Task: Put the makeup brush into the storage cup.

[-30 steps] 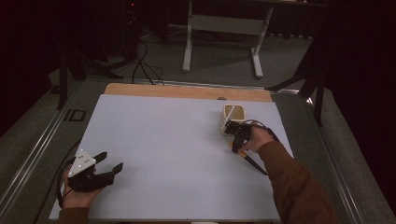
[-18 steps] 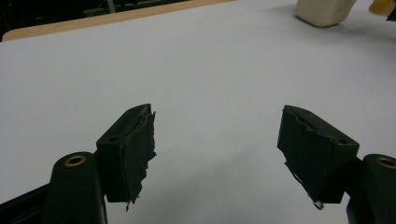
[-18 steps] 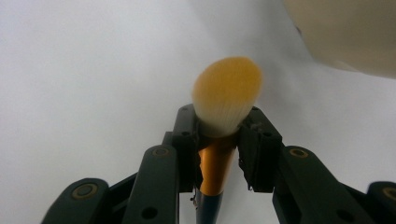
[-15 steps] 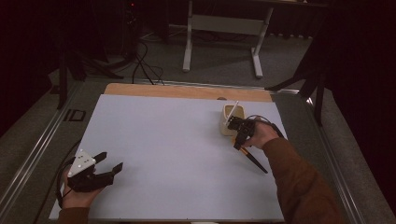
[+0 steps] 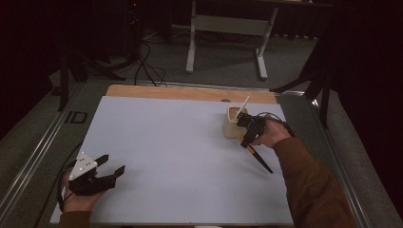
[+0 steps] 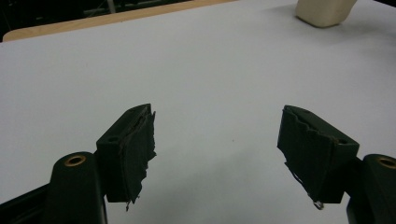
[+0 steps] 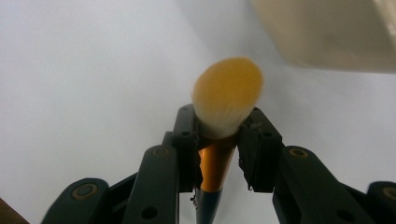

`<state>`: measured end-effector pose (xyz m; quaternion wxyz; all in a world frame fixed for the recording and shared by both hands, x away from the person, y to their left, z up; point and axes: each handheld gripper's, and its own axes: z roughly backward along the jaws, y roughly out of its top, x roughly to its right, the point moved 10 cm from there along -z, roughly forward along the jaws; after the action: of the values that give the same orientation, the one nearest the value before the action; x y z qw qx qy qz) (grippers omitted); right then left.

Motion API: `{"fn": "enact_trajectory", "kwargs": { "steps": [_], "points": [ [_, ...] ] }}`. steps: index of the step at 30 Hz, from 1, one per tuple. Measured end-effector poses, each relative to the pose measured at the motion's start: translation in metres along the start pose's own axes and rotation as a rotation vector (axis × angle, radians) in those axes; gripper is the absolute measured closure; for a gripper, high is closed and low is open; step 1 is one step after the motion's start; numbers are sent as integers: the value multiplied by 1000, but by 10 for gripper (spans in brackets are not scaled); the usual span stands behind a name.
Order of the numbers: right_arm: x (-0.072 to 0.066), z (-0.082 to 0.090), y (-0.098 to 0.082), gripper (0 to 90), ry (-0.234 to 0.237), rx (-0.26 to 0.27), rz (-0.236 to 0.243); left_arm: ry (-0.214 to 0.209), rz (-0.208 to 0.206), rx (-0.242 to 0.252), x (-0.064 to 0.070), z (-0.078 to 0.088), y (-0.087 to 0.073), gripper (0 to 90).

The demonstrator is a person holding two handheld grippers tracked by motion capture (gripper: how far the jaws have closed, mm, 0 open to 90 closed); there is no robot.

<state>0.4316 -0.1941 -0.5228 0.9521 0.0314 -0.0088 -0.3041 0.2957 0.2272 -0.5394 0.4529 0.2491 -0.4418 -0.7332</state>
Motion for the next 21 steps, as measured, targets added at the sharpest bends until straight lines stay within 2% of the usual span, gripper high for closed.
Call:
{"fn": "enact_trajectory", "kwargs": {
  "steps": [21],
  "points": [
    [8, 28, 4, 695, -16, 68, 1, -1, -2, 0, 0, 0, 0, 273]
  ]
}}
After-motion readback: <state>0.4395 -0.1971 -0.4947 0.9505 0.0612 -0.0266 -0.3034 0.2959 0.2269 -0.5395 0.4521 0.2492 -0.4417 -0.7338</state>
